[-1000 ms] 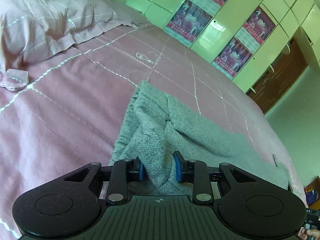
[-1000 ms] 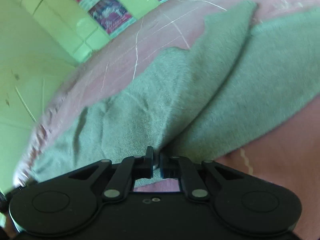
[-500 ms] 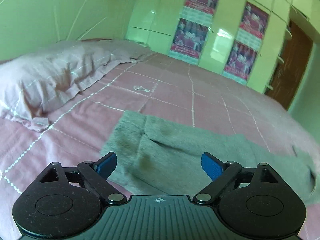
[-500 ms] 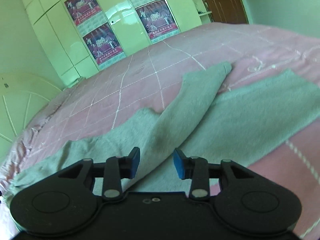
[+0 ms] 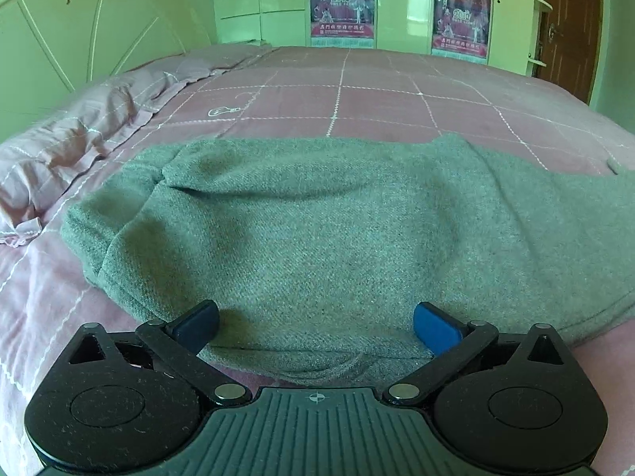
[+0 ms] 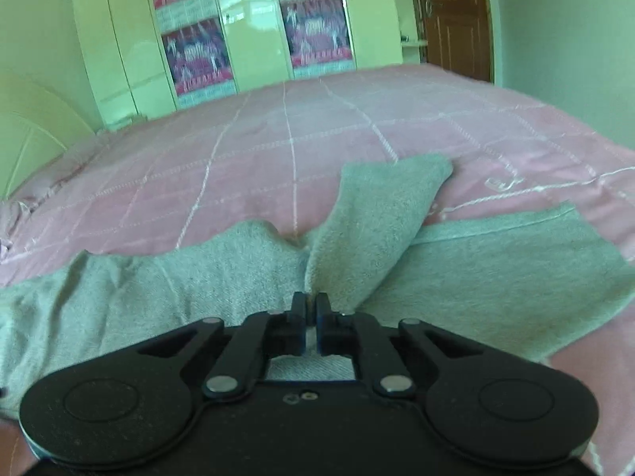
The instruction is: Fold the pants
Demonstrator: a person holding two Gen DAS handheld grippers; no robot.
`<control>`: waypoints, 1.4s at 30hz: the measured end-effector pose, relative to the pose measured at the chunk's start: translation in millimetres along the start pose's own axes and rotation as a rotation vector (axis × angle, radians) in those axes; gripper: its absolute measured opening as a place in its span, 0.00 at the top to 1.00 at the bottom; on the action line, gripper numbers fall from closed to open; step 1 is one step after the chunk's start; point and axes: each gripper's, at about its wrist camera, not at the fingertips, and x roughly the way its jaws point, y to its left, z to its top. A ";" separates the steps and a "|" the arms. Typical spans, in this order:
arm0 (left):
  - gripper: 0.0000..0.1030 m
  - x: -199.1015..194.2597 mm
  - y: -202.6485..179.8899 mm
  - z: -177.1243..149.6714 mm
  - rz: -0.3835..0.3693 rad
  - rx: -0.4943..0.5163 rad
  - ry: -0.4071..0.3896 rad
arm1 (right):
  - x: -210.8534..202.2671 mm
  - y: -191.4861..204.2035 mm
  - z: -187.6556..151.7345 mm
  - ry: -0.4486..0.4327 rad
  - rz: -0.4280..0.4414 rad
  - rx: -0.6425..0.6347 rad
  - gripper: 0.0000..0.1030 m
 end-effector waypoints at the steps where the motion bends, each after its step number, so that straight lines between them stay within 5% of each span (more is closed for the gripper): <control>1: 0.00 0.0 0.6 -1.1 -0.005 -0.001 -0.001 | -9.0 -5.6 -4.6 -0.015 0.004 0.026 1.00; 5: 0.00 -0.1 -0.6 -1.9 -0.009 -0.006 -0.003 | 6.4 -46.4 -37.6 0.094 -0.077 0.205 1.00; 7: 0.00 -0.2 0.6 -0.5 -0.014 -0.003 0.000 | 6.0 -59.4 -37.0 0.094 -0.038 0.271 1.00; 9: 0.00 1.7 2.7 -0.1 -0.025 -0.003 -0.001 | -9.1 -49.4 -22.1 -0.015 -0.061 0.206 0.79; 12: 0.00 6.7 4.0 1.4 -0.024 -0.005 -0.007 | -8.3 -29.4 3.0 -0.085 -0.046 0.078 0.74; 15: 0.00 7.2 3.6 1.4 -0.021 -0.005 -0.006 | 25.2 -5.0 23.9 -0.039 -0.085 -0.106 0.70; 17: 0.00 7.7 4.7 2.2 -0.025 -0.003 -0.003 | 51.5 4.8 30.5 0.017 -0.129 -0.199 0.72; 19: 0.00 8.1 5.8 2.8 -0.032 -0.001 0.000 | 67.9 3.9 34.7 0.056 -0.163 -0.264 1.00; 25: 0.00 8.7 7.6 2.0 -0.044 -0.004 -0.007 | -14.4 -49.5 29.1 -0.126 -0.133 0.077 1.00; 27: 0.00 8.8 6.7 1.4 -0.041 -0.003 -0.011 | -20.3 -64.8 7.0 -0.095 -0.138 0.157 1.00; 30: 0.00 9.2 6.2 1.1 -0.040 0.000 -0.011 | 7.9 -88.5 -18.5 0.069 -0.148 0.187 0.94; 32: 0.00 8.7 6.5 0.5 -0.044 0.002 -0.007 | -2.1 -85.8 -15.1 -0.004 -0.149 0.119 0.84; 36: 0.00 8.8 6.1 -0.2 -0.039 0.000 -0.011 | -1.1 -56.0 4.7 -0.070 -0.157 -0.147 0.81; 42: 0.00 7.9 5.3 0.5 -0.037 -0.003 -0.006 | 55.8 -11.5 17.2 0.034 -0.230 -0.576 0.77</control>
